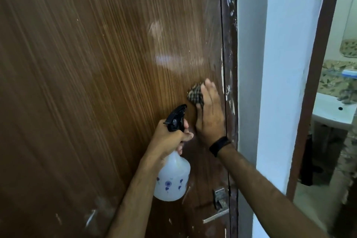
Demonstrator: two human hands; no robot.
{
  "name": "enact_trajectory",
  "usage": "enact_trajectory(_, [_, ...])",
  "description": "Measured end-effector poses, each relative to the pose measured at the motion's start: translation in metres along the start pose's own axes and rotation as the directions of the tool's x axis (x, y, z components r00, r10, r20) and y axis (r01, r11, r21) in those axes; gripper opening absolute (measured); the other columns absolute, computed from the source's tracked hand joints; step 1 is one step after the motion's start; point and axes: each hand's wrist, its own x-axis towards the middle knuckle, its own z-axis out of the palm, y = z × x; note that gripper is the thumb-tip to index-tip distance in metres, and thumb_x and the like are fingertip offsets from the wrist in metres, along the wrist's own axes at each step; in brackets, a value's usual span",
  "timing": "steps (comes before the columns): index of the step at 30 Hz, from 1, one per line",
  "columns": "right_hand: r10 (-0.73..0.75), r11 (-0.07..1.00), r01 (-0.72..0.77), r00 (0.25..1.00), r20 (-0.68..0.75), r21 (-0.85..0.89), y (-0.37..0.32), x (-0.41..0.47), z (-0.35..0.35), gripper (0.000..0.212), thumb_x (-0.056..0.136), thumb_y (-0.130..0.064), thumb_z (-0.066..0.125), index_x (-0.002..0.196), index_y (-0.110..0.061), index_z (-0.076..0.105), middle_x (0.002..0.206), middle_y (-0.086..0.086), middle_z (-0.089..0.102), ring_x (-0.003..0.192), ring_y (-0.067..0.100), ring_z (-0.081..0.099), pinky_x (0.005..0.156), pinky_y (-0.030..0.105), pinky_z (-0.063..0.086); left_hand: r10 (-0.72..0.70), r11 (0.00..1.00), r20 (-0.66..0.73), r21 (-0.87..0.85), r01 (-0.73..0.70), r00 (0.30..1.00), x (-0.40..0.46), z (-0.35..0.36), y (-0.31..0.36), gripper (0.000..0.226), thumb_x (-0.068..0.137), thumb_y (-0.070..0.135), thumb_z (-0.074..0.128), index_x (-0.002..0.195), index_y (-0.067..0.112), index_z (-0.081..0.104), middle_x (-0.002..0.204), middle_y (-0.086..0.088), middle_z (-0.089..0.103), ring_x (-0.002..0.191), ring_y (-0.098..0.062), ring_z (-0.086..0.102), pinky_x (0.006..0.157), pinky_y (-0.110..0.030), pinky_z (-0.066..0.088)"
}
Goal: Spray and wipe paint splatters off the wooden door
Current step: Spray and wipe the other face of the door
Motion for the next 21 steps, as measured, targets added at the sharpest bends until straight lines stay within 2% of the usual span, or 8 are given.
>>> enact_trajectory(2, [-0.012, 1.000, 0.014, 0.996, 0.085, -0.025, 0.003, -0.049, -0.002, 0.059, 0.093, 0.007, 0.053, 0.146, -0.004, 0.031, 0.157, 0.015, 0.029, 0.149, 0.030, 0.025, 0.115, 0.051, 0.036, -0.002, 1.000, 0.001, -0.004, 0.002, 1.000, -0.001, 0.003, -0.005, 0.021, 0.086, -0.009, 0.065, 0.092, 0.011, 0.062, 0.075, -0.004, 0.062, 0.041, -0.009, 0.041, 0.043, -0.024, 0.039])
enact_trajectory(5, [-0.042, 0.998, 0.048, 0.985, 0.170, -0.034, 0.008, -0.101, -0.009, 0.082, 0.083, 0.011, 0.064, 0.152, -0.011, 0.026, 0.164, 0.005, 0.018, 0.149, 0.029, 0.025, 0.118, 0.047, 0.030, -0.022, 0.999, 0.002, -0.037, 0.022, 1.000, -0.002, 0.010, -0.010, 0.022, 0.086, -0.009, 0.066, 0.091, 0.012, 0.063, 0.070, -0.001, 0.062, 0.041, -0.010, 0.040, 0.043, -0.025, 0.038])
enact_trajectory(7, [-0.061, 0.998, 0.066, 0.981, 0.187, -0.023, 0.009, -0.110, -0.011, 0.083, 0.083, 0.010, 0.064, 0.153, -0.013, 0.025, 0.165, 0.002, 0.015, 0.149, 0.028, 0.025, 0.120, 0.043, 0.027, -0.034, 0.998, -0.001, -0.045, 0.034, 0.999, -0.004, 0.014, -0.012, 0.022, 0.086, -0.009, 0.066, 0.092, 0.012, 0.064, 0.068, 0.001, 0.063, 0.041, -0.010, 0.040, 0.043, -0.025, 0.037])
enact_trajectory(10, [-0.049, 0.999, 0.052, 0.981, 0.186, -0.016, 0.010, -0.095, -0.011, 0.090, 0.079, 0.011, 0.072, 0.153, -0.012, 0.025, 0.163, 0.005, 0.022, 0.149, 0.028, 0.026, 0.119, 0.045, 0.029, -0.043, 0.998, -0.017, -0.050, 0.042, 0.999, -0.005, 0.020, -0.015, 0.021, 0.087, -0.009, 0.066, 0.093, 0.012, 0.064, 0.073, -0.001, 0.064, 0.041, -0.009, 0.041, 0.043, -0.024, 0.038])
enact_trajectory(12, [0.004, 1.000, -0.005, 0.995, 0.103, 0.009, 0.006, -0.059, -0.010, 0.078, 0.083, 0.010, 0.069, 0.149, -0.006, 0.029, 0.157, 0.014, 0.030, 0.149, 0.028, 0.025, 0.119, 0.046, 0.029, -0.042, 0.998, -0.030, -0.049, 0.040, 0.999, -0.004, 0.021, -0.013, 0.021, 0.087, -0.009, 0.065, 0.093, 0.010, 0.062, 0.078, -0.005, 0.062, 0.039, -0.008, 0.041, 0.041, -0.023, 0.037])
enact_trajectory(15, [0.072, 0.997, -0.069, 0.995, -0.074, 0.041, 0.003, 0.006, -0.004, 0.047, 0.096, 0.002, 0.049, 0.142, 0.004, 0.038, 0.150, 0.023, 0.040, 0.144, 0.034, 0.035, 0.116, 0.048, 0.036, -0.042, 0.998, -0.074, -0.057, 0.037, 0.996, -0.002, 0.019, -0.011, 0.021, 0.087, -0.010, 0.065, 0.093, 0.010, 0.062, 0.082, -0.008, 0.061, 0.039, -0.008, 0.040, 0.041, -0.022, 0.037])
enact_trajectory(18, [0.042, 0.999, -0.040, 0.995, -0.093, 0.016, 0.006, 0.016, -0.002, 0.046, 0.097, 0.003, 0.048, 0.141, 0.005, 0.039, 0.149, 0.023, 0.041, 0.142, 0.037, 0.038, 0.111, 0.051, 0.040, -0.029, 0.998, -0.101, -0.064, 0.023, 0.994, -0.001, 0.019, -0.011, 0.020, 0.087, -0.009, 0.065, 0.092, 0.010, 0.063, 0.081, -0.007, 0.061, 0.039, -0.009, 0.040, 0.041, -0.023, 0.038])
enact_trajectory(21, [0.076, 0.997, -0.075, 0.996, -0.044, 0.026, 0.013, -0.030, -0.007, 0.051, 0.094, 0.003, 0.049, 0.143, 0.000, 0.035, 0.152, 0.018, 0.034, 0.144, 0.034, 0.034, 0.116, 0.049, 0.034, -0.046, 0.996, -0.109, -0.076, 0.038, 0.993, -0.004, 0.022, -0.012, 0.021, 0.087, -0.011, 0.065, 0.092, 0.009, 0.062, 0.079, -0.007, 0.062, 0.038, -0.009, 0.040, 0.040, -0.023, 0.038])
